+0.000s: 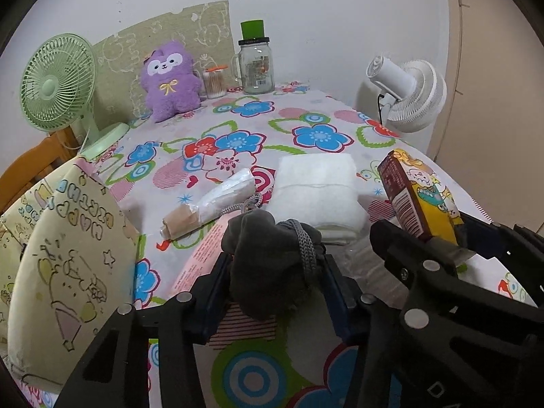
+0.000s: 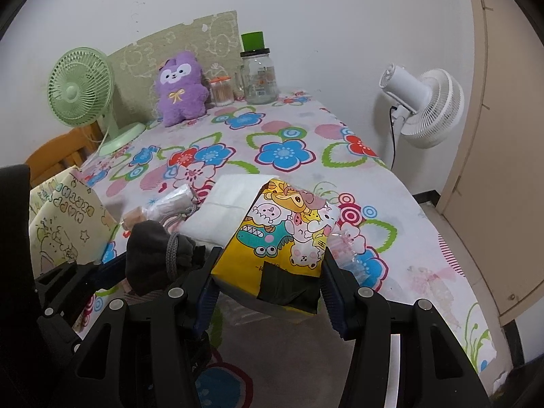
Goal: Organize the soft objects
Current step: 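Carry the cartoon pouch toward the box while the left tool grasps the grey glove, then lift the grey glove with the left tool while the right tool carries the pouch over the box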
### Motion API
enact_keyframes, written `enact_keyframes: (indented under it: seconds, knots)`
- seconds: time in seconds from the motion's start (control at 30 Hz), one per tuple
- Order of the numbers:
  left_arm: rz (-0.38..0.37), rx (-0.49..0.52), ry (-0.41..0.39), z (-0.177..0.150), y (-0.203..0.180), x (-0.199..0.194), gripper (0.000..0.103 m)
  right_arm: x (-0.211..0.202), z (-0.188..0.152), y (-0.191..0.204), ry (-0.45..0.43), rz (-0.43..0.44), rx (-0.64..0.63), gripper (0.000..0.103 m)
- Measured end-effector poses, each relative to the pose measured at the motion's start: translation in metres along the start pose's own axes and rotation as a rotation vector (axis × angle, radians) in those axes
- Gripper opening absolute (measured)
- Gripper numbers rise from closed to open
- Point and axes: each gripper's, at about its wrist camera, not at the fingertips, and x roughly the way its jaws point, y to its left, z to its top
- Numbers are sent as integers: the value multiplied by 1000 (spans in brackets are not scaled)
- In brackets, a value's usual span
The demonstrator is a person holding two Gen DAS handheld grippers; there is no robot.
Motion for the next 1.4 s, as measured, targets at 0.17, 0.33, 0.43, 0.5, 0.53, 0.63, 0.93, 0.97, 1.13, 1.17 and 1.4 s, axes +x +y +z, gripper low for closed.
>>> enact_keyframes:
  seconds: [0.17,0.33,0.43,0.5,0.53,0.63,0.93,0.97,1.13,1.17,1.4]
  knots:
    - [2,-8,-24,-2,1,-12,52,-10,0,4,-17,2,-7,57]
    - [6,-17,-35,-4,4,-23,51,-21,0,9,-30,2,-13,57]
    - [5,-27,-38,-4,6,-29,51,-28,0,12,-43,2,-18,57]
    - [12,-31,-49,-5,7,-35,51,-33,0,14,-50,2,-22,57]
    - [13,-33,-52,-5,7,-37,51,-36,0,15,-52,3,-23,57]
    - [15,-39,-66,-7,8,-47,50,-44,0,17,-63,8,-28,57]
    - [15,-49,-91,-8,12,-73,50,-72,2,26,-100,13,-49,57]
    - [15,-50,-95,-8,13,-76,50,-75,2,27,-103,15,-50,57]
    - [23,-56,-117,-8,16,-92,50,-87,4,32,-113,22,-56,57]
    - [22,-57,-119,-8,17,-94,50,-90,5,34,-114,28,-59,57]
    - [38,-66,-159,-6,22,-117,50,-111,10,46,-141,24,-87,57]
